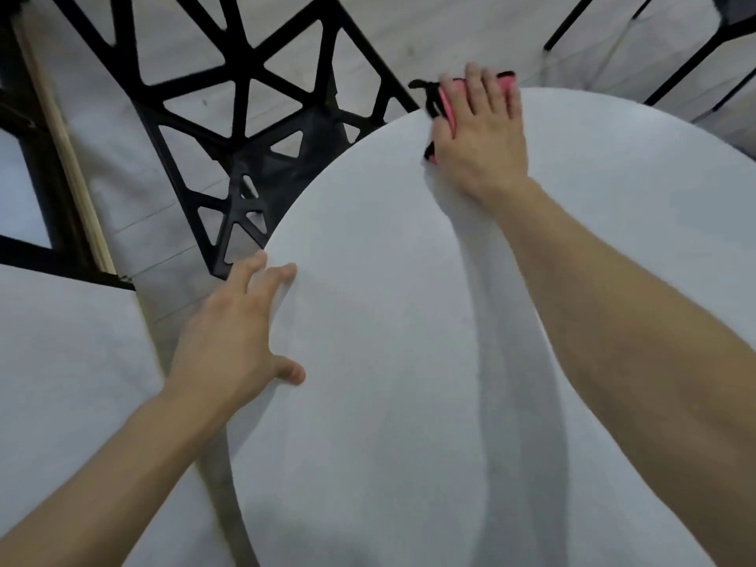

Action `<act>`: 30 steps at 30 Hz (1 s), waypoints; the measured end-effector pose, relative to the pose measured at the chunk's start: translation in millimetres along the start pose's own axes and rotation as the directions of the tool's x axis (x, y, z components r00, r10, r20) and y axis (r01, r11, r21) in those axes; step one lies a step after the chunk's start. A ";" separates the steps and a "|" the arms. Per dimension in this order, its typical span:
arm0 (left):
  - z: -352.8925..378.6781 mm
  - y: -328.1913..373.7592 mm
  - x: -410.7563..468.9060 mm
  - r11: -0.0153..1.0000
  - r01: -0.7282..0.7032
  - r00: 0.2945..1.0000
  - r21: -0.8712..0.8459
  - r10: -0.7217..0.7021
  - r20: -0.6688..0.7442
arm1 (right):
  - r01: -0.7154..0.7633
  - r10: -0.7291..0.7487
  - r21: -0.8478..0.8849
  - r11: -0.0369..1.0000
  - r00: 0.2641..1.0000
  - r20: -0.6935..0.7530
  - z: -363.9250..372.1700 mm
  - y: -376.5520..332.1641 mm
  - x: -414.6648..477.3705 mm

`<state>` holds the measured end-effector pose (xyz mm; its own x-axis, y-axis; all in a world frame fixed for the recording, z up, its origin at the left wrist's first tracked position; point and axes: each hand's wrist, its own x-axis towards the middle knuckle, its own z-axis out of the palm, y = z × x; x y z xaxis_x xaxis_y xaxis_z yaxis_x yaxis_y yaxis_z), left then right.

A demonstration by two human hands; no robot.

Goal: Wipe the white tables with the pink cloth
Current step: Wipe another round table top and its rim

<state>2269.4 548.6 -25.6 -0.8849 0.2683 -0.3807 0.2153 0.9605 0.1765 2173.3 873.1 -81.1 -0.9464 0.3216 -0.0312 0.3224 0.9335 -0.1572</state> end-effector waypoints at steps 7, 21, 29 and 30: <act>0.6 -1.4 -3.8 1.000 -0.001 1.000 -0.003 0.001 0.002 | 0.595 -0.595 0.026 0.803 0.799 0.081 22.3 -86.6 -149.0; 25.8 -18.8 -33.0 0.985 -0.173 0.978 0.026 0.175 -0.112 | 0.290 -0.290 -0.001 0.957 0.957 0.000 33.0 -86.7 -291.6; 91.3 -63.5 -143.1 0.960 -0.247 0.952 -0.131 0.216 -0.216 | -0.364 0.364 0.007 0.931 0.930 -0.045 -0.9 47.9 -276.3; 98.1 -70.5 -150.5 0.958 -0.245 0.952 -0.152 0.208 -0.225 | -0.403 0.402 0.001 0.915 0.913 -0.065 1.5 34.6 -271.9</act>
<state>2427.9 447.8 -69.8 -0.8903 0.4389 -0.1216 0.3607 0.8426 0.3999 2441.7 817.7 -79.6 -0.7333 0.6793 -0.0276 0.6763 0.7247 -0.1319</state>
